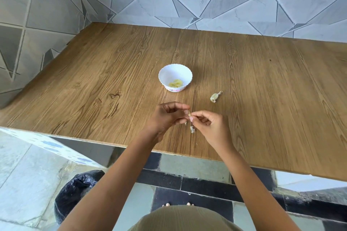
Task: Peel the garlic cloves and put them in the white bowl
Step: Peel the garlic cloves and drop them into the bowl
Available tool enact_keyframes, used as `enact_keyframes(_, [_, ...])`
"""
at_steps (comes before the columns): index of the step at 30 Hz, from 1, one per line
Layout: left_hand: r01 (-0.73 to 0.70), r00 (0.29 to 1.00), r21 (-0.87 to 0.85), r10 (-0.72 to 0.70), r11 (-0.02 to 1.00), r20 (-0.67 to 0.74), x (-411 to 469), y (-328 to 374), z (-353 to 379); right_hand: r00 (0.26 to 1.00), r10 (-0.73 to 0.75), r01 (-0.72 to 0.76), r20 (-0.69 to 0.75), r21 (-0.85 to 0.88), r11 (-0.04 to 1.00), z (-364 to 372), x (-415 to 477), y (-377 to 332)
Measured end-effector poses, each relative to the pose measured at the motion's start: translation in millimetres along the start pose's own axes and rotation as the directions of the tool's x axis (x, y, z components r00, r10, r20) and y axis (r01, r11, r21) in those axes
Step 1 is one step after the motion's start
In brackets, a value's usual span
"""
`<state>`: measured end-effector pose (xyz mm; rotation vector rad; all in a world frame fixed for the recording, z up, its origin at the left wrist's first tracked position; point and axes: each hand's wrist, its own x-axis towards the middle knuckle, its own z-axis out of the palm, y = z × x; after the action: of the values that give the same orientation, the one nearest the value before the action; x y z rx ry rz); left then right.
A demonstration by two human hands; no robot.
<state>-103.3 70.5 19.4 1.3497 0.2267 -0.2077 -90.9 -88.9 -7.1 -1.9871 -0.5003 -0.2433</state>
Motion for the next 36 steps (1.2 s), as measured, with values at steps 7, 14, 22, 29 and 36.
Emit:
enact_keyframes(7, [0.007,1.0,-0.02,-0.007,1.0,-0.004,-1,-1,1,0.997,-0.078,0.077,-0.017,-0.068,0.995,-1,4,2])
enact_keyframes(14, [-0.003,1.0,0.002,0.003,1.0,-0.024,-1,-5,4,0.996,-0.068,0.057,-0.066,-0.158,0.986,5,5,1])
enact_keyframes(22, [-0.016,1.0,-0.004,0.016,1.0,-0.008,-4,-3,2,0.981,0.192,-0.19,-0.018,0.071,0.979,8,6,4])
enact_keyframes(29, [-0.016,1.0,-0.041,0.016,0.999,0.012,-4,-4,-1,0.95,0.312,-0.311,0.019,0.137,0.94,8,4,6])
enact_keyframes(36, [-0.018,0.999,-0.033,0.019,0.999,0.033,-3,-5,-4,0.955,0.266,-0.287,0.127,0.196,0.938,6,1,-1])
